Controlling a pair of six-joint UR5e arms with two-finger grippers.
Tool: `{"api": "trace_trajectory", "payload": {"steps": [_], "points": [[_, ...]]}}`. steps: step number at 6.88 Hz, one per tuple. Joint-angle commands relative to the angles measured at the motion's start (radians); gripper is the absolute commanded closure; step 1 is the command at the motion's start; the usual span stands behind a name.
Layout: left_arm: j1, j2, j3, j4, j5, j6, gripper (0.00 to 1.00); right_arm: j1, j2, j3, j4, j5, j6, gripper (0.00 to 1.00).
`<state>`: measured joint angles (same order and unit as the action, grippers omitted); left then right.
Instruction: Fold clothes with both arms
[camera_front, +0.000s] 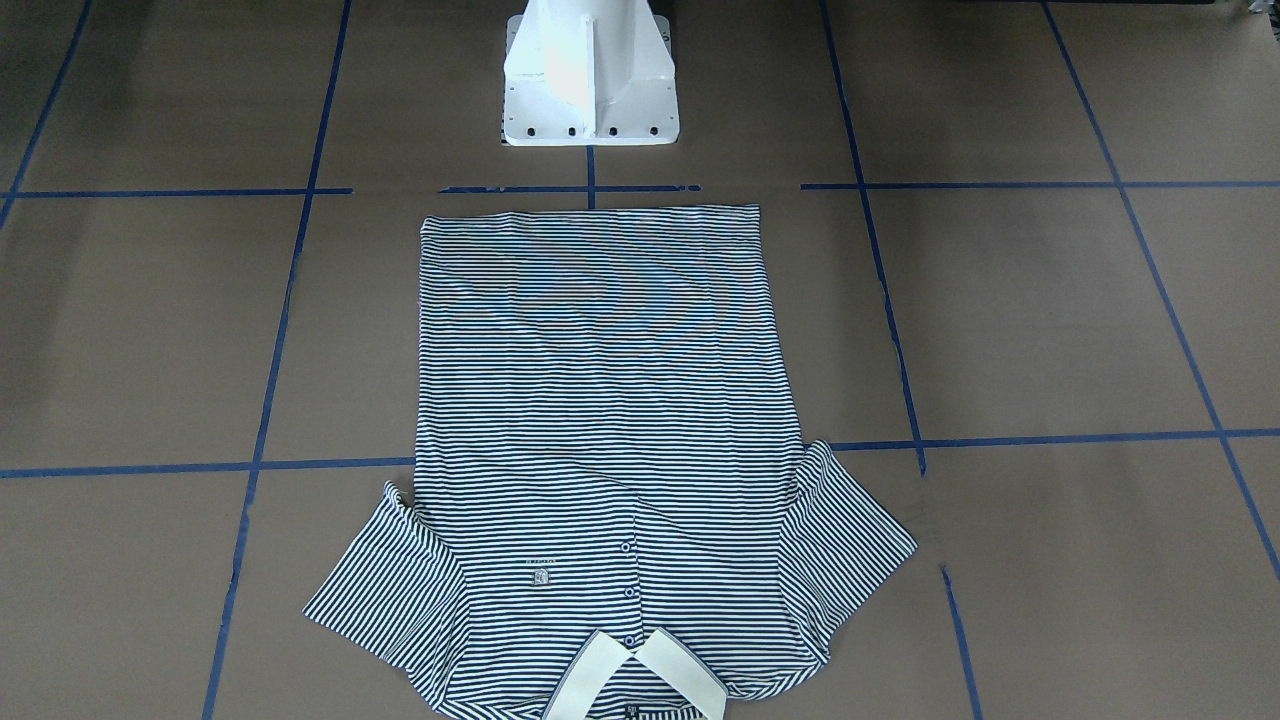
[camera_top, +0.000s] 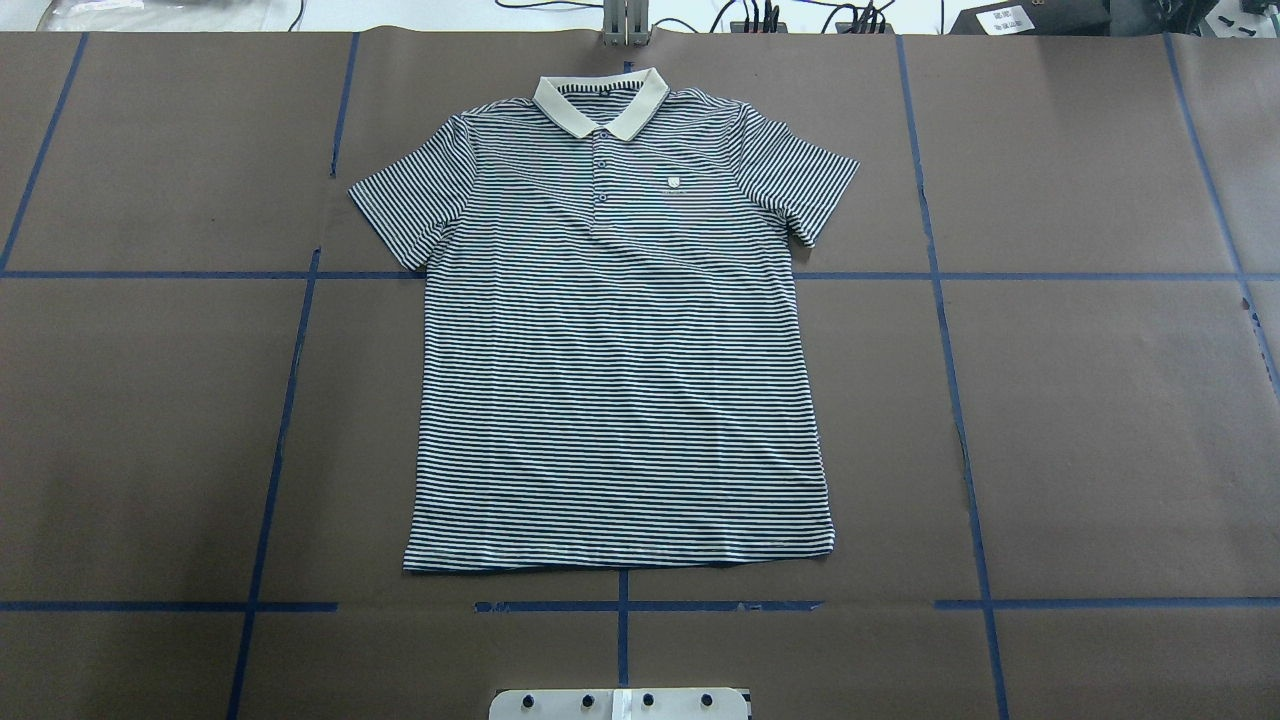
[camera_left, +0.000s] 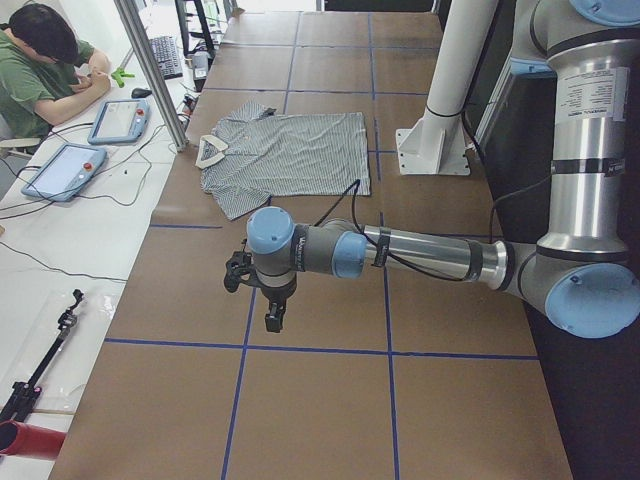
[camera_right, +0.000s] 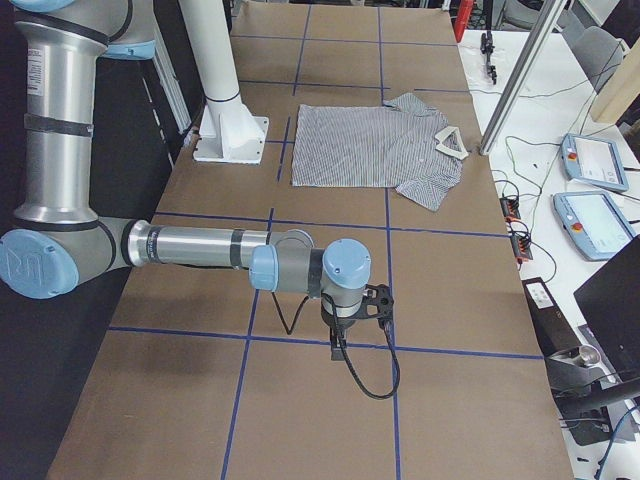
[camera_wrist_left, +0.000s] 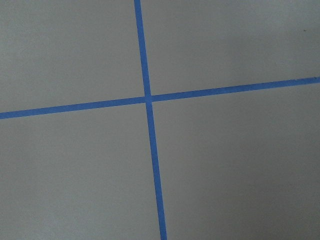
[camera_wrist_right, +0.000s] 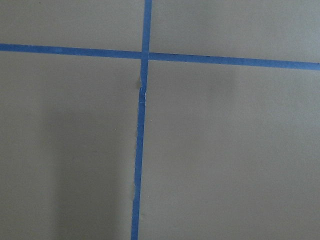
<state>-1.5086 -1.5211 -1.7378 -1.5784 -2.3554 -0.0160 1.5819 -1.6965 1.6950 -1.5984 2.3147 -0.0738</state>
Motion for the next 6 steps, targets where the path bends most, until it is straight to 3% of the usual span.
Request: {"api": "trace_trajectory", "payload": {"steps": [1,6], "points": [[0.002,-0.001,0.001,-0.002,-0.001,-0.001,0.0,0.0,0.0,0.0,-0.002,0.0,-0.001,0.0],[0.011,-0.051,-0.016,-0.009,-0.004,0.007,0.0,-0.02,0.053,0.101,0.017,0.0,0.011,0.0]]}}
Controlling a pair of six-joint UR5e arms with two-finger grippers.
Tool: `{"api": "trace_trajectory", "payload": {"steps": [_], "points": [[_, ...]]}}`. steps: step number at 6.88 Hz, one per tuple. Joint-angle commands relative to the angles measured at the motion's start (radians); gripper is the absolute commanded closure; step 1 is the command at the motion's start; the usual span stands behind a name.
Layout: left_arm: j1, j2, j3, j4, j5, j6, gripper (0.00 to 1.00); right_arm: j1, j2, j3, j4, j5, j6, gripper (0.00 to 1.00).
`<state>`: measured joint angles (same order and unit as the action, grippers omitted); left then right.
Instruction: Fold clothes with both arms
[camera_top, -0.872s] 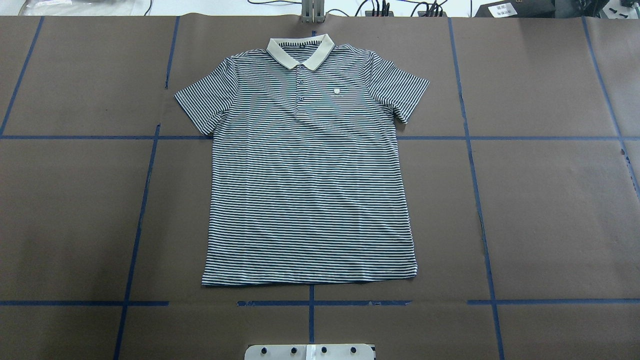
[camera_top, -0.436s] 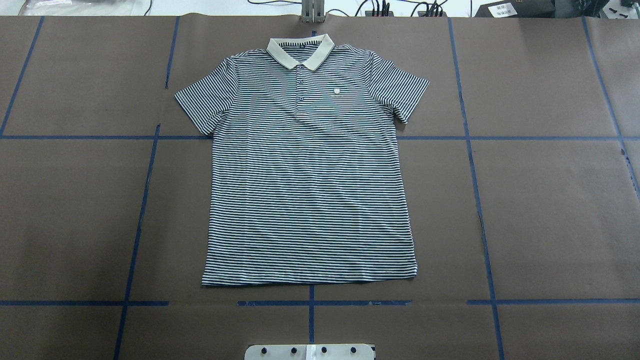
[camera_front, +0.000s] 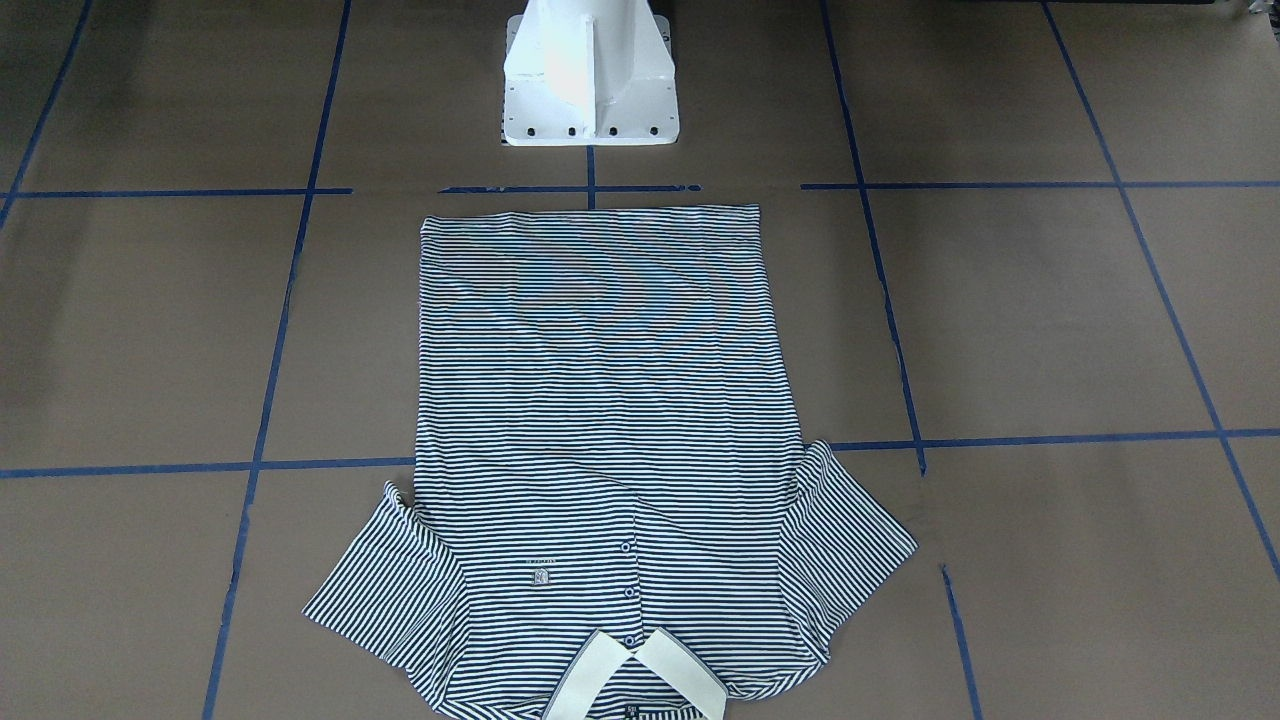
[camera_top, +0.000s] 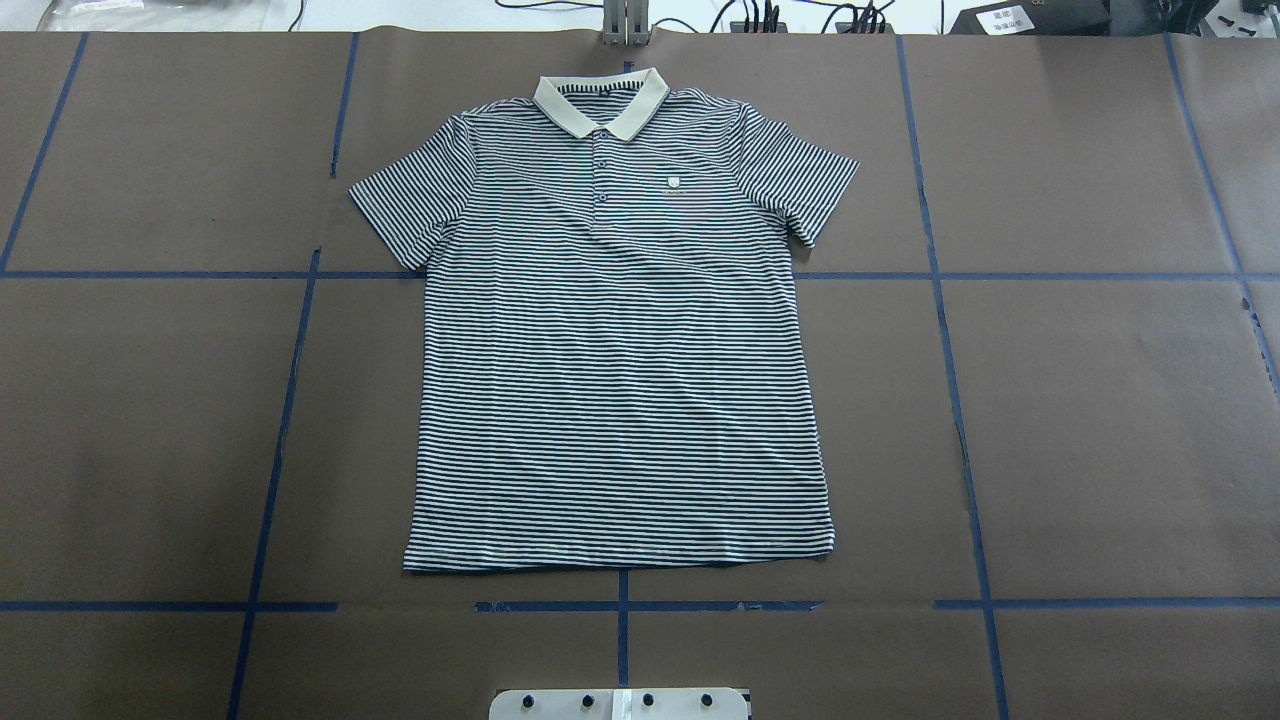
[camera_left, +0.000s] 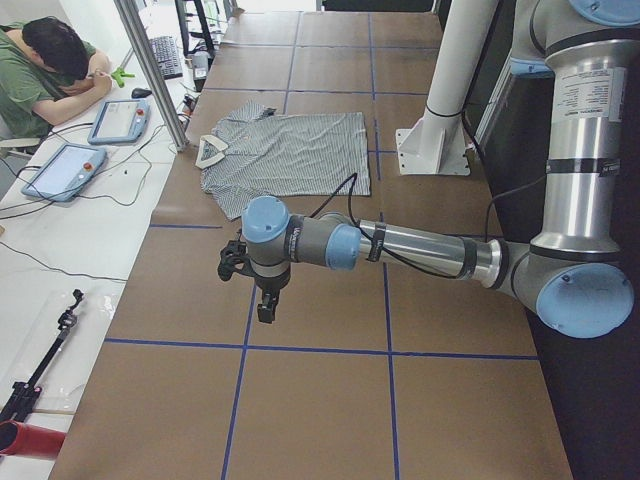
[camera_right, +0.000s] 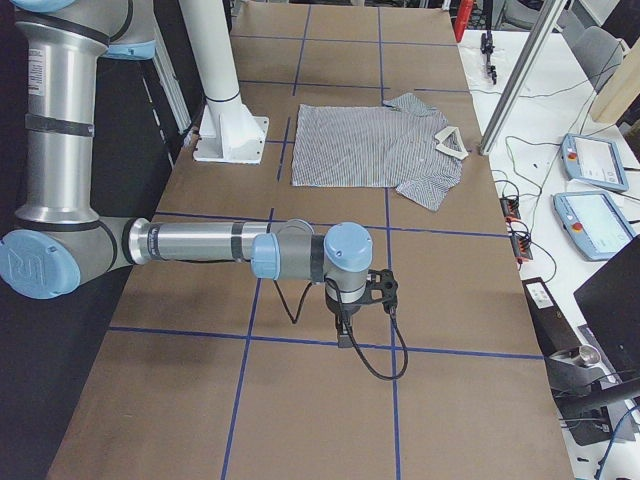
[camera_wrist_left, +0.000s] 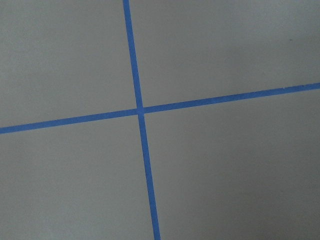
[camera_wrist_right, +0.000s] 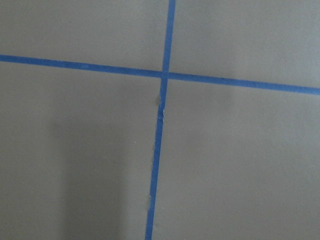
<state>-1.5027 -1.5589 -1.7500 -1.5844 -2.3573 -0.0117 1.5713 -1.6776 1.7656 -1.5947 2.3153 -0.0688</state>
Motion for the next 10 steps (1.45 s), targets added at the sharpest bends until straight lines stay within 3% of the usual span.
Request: {"api": "trace_trajectory", "payload": {"steps": [1,3,5,6,8,10], "points": [[0.004,-0.015,-0.026,-0.07,-0.013,-0.002,0.0,-0.022,0.071,0.023,0.119,-0.005,0.009,0.0],[0.004,-0.061,-0.001,-0.403,0.0,-0.004,0.0,-0.03,0.13,-0.116,0.322,0.001,0.012,0.0],[0.006,-0.088,0.154,-0.705,-0.007,-0.005,0.0,-0.03,0.128,-0.284,0.621,0.14,0.012,0.0],[0.006,-0.093,0.165,-0.718,-0.007,-0.013,0.0,-0.03,0.16,-0.301,0.662,0.151,0.045,0.0],[0.006,-0.096,0.159,-0.723,-0.007,-0.044,0.0,-0.055,0.182,-0.269,0.712,0.151,0.316,0.0],[0.006,-0.096,0.159,-0.723,-0.007,-0.044,0.0,-0.14,0.336,-0.267,0.713,0.148,0.589,0.0]]}}
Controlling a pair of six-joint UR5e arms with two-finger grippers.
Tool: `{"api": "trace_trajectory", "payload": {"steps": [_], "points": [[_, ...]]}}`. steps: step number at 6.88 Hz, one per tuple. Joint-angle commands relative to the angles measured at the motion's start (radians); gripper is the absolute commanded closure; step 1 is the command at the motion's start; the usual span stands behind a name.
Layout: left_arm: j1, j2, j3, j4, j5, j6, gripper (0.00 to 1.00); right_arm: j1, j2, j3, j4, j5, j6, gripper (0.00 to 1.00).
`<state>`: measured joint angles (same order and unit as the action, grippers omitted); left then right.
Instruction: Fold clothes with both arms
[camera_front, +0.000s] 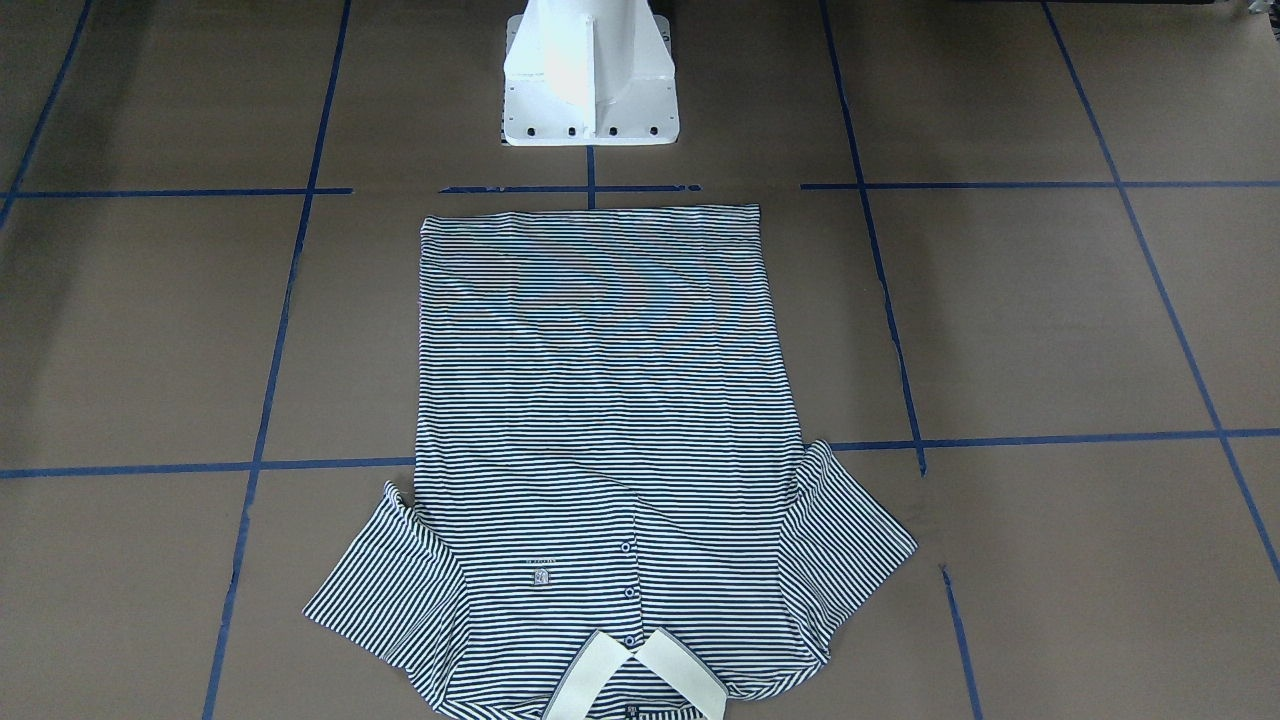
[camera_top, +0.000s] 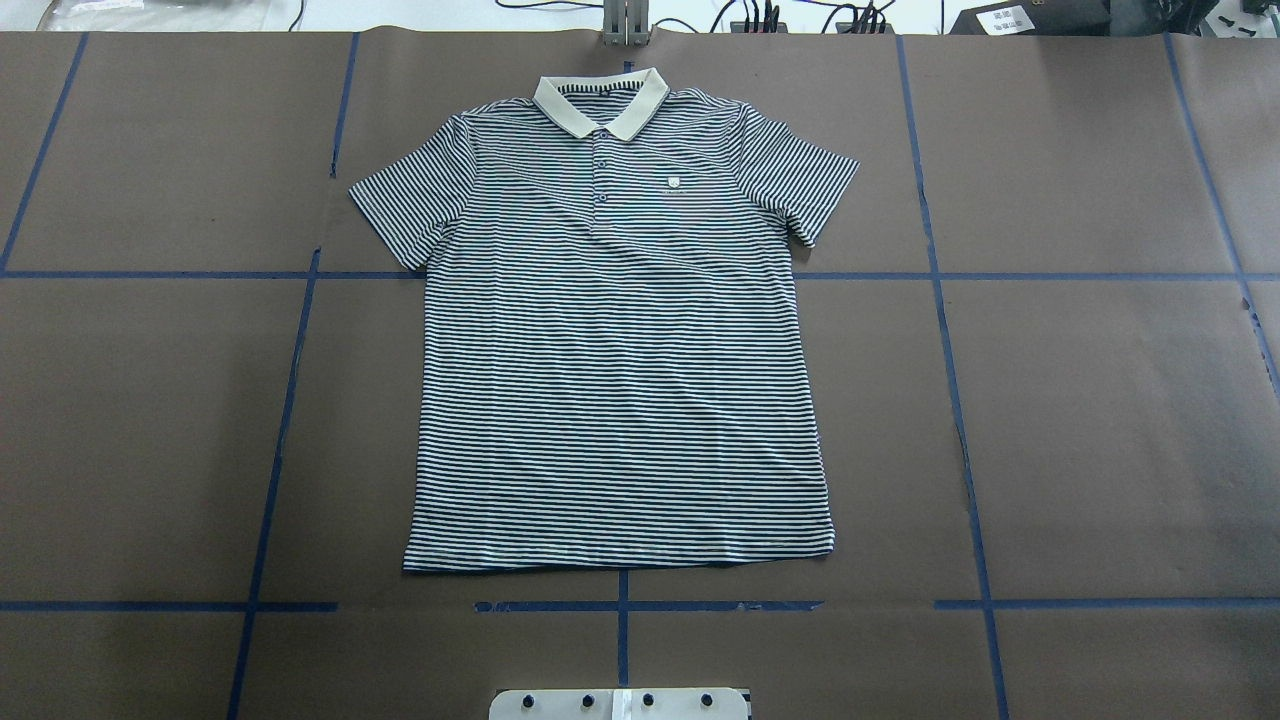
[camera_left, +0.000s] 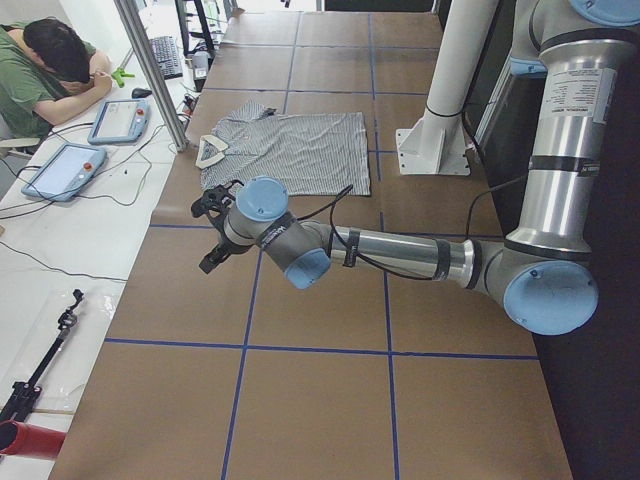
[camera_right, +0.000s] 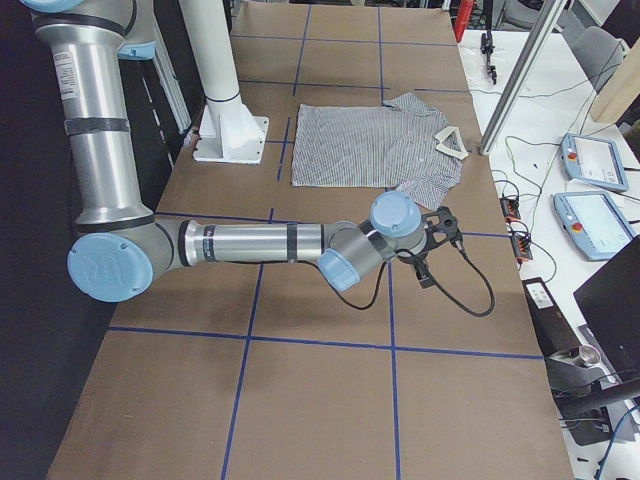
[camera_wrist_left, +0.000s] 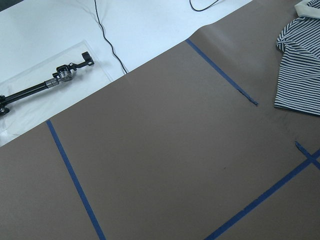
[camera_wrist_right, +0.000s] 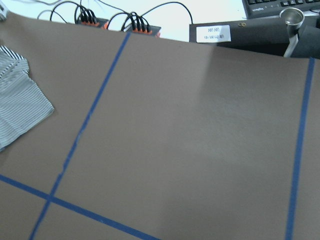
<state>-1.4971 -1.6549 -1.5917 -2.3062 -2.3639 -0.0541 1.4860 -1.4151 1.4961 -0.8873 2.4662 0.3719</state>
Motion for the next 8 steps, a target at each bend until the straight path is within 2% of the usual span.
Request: {"api": "trace_trajectory", "payload": {"steps": [1,3,4,6,8], "points": [[0.0,0.0,-0.001,-0.002,0.0,-0.001,0.0,-0.123,0.126,-0.007,-0.018,-0.056,0.204,0.0],[0.0,0.001,-0.008,-0.002,0.0,-0.001,0.0,-0.292,0.285,-0.01,-0.262,-0.256,0.307,0.01],[0.0,0.001,-0.01,-0.002,0.0,-0.001,0.0,-0.372,0.316,-0.028,-0.278,-0.364,0.365,0.03],[0.0,0.0,-0.011,-0.002,0.0,-0.001,0.0,-0.449,0.43,-0.141,-0.266,-0.43,0.458,0.11],[0.0,0.0,-0.014,-0.002,0.0,-0.001,0.0,-0.499,0.487,-0.229,-0.259,-0.478,0.46,0.24]]}}
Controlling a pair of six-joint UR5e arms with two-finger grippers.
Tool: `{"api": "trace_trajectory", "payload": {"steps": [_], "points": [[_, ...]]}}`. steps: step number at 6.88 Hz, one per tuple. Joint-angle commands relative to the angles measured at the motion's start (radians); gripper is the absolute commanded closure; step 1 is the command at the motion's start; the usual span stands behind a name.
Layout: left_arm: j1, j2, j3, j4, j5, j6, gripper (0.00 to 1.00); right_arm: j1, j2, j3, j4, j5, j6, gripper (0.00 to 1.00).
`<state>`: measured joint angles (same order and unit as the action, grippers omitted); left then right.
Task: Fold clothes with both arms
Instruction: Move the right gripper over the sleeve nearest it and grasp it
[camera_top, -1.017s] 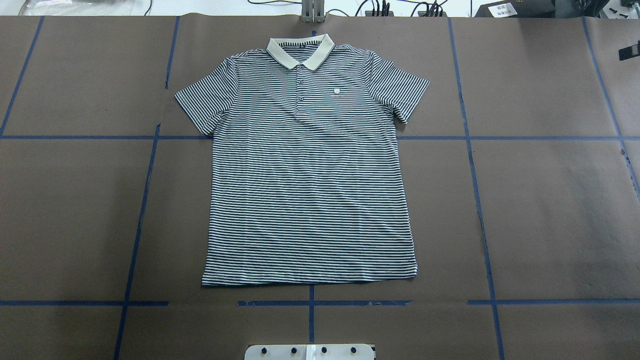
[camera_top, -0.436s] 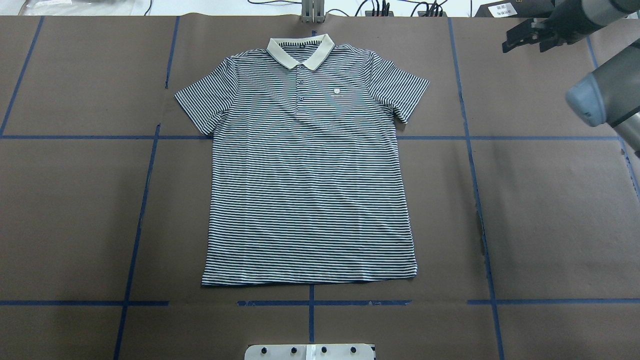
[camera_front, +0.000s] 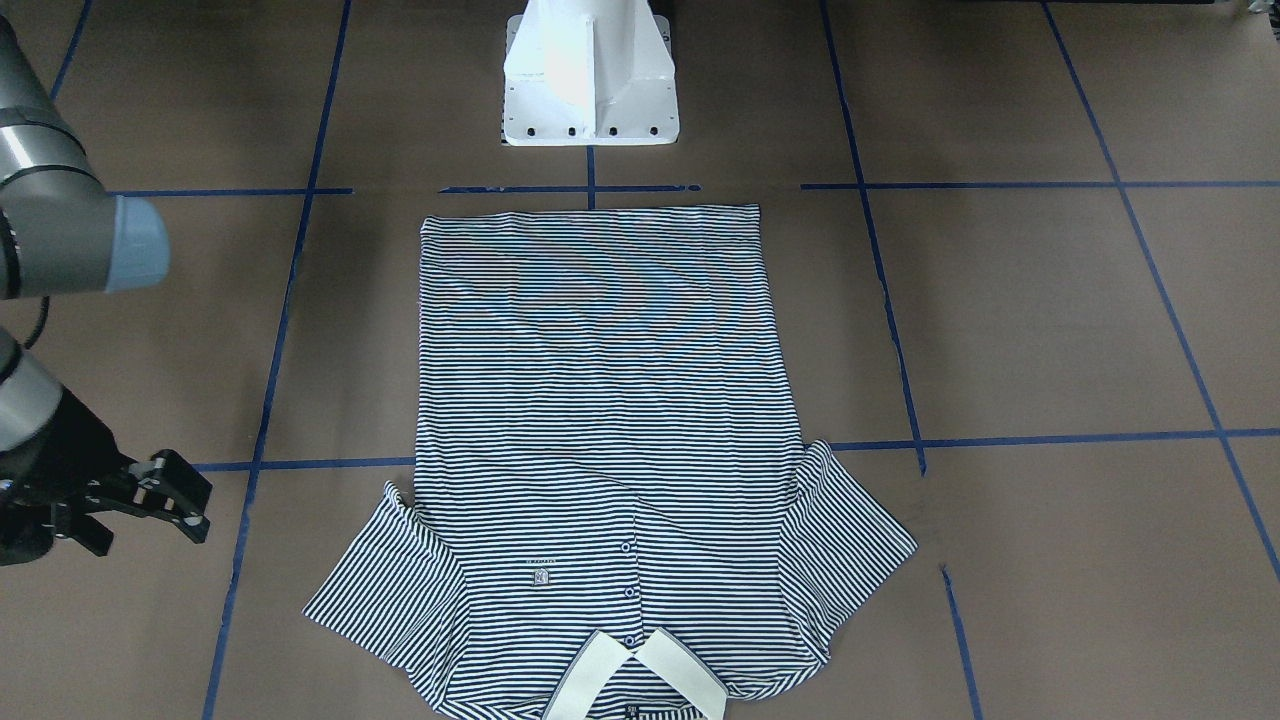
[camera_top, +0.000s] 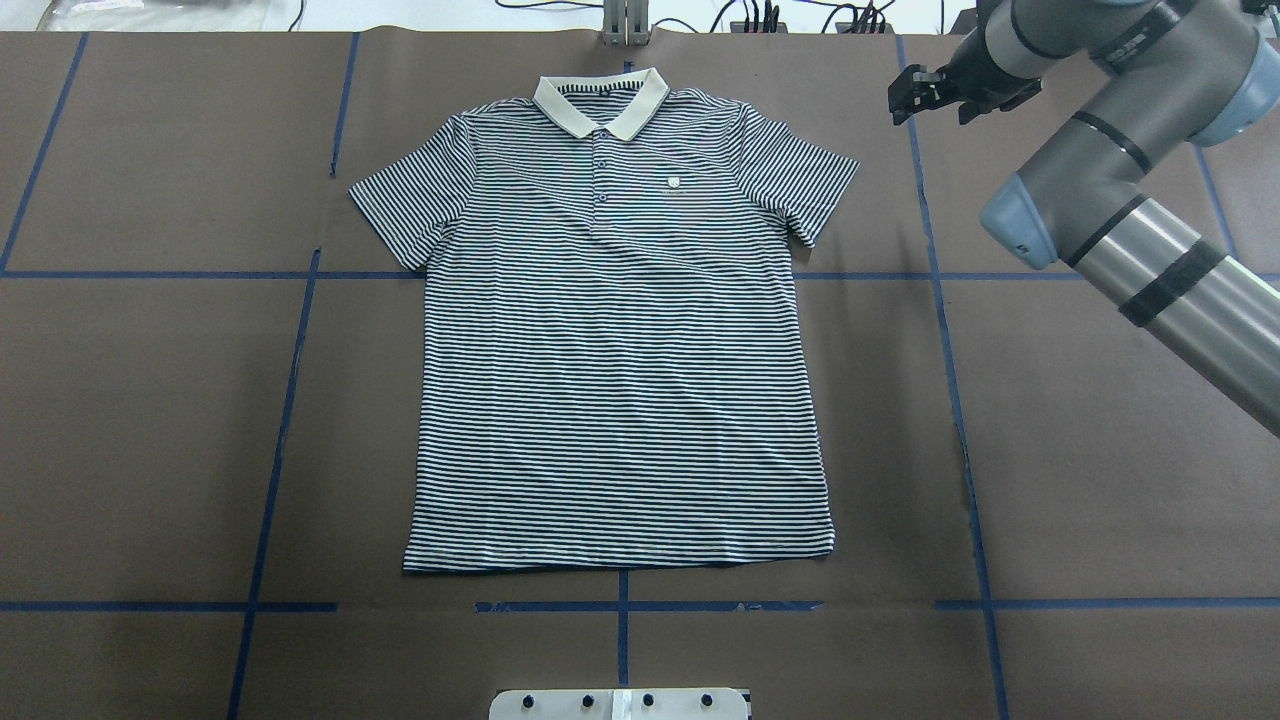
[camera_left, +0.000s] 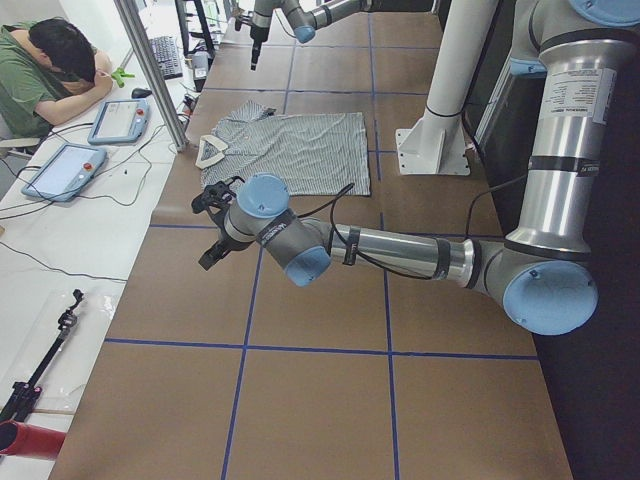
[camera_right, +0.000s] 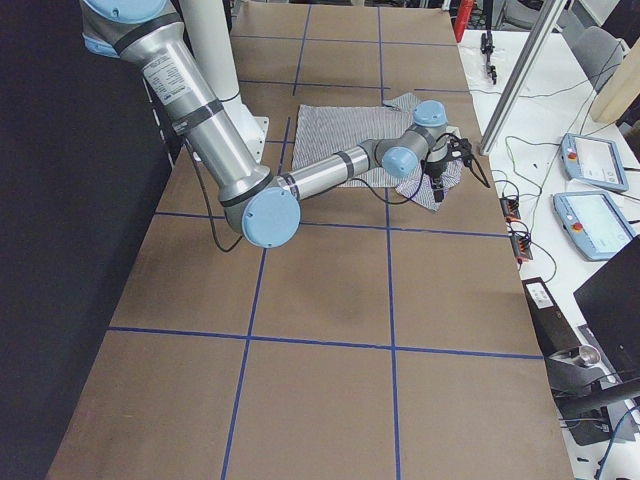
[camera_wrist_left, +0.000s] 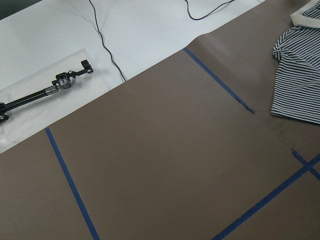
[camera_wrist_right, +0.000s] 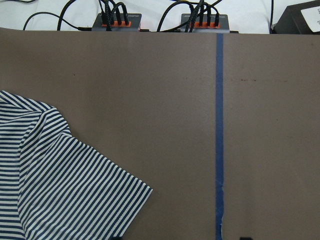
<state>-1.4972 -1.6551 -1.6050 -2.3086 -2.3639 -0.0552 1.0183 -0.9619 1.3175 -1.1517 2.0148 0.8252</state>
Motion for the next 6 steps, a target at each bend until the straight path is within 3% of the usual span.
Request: {"api": "trace_trajectory", "payload": {"steps": [1,6], "points": [[0.0,0.0,-0.001,0.0,0.0,0.0,0.0,-0.046,0.034,-0.105,0.098,-0.033,0.014,0.24],[0.002,0.0,0.0,-0.002,0.0,0.0,0.0,-0.086,0.121,-0.311,0.245,-0.082,0.058,0.33]]}}
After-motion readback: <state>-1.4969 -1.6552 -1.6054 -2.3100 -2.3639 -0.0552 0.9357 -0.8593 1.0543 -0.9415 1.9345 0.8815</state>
